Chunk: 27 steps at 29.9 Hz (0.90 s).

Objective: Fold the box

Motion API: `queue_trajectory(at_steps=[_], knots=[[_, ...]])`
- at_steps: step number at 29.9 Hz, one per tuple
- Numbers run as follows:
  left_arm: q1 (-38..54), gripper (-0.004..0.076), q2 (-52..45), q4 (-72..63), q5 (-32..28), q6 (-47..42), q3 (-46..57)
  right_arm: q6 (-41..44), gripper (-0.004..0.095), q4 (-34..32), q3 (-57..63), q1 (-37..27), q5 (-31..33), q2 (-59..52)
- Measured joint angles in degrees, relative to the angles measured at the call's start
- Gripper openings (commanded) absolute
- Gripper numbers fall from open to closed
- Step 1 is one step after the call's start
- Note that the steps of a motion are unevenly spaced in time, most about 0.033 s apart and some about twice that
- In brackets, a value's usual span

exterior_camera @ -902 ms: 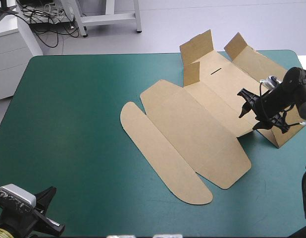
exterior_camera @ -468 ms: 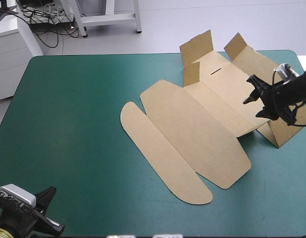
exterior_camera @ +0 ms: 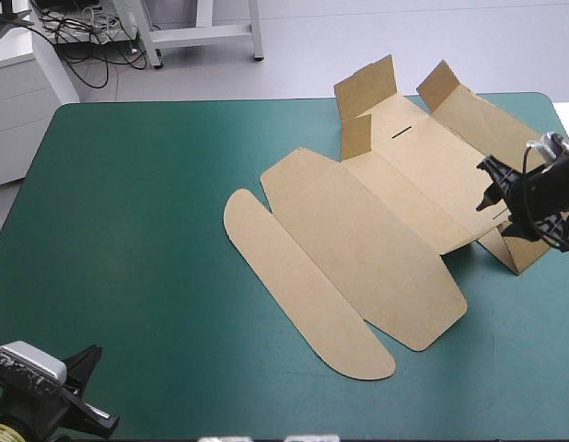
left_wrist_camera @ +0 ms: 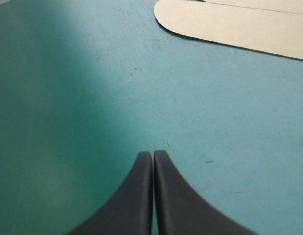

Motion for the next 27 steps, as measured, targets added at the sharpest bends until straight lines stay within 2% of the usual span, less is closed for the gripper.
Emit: queue_trajectory(at_steps=[4,13,21,27], knots=[[0.0,-0.001,0.0,0.0,0.0,0.0,0.0,0.8,0.0511,-0.6,4.5,0.0,0.1,0.9],[0.0,-0.001,0.0,0.0,0.0,0.0,0.0,0.8,0.0512,-0.2,5.0,0.0,-0.6,7.0],[0.0,-0.001,0.0,0.0,0.0,0.0,0.0,0.8,0.0508,2.2,5.0,0.0,-8.1,10.1],[0.0,-0.001,0.0,0.0,0.0,0.0,0.0,-0.4,0.0501,4.1,5.0,0.0,-9.0,13.3]])
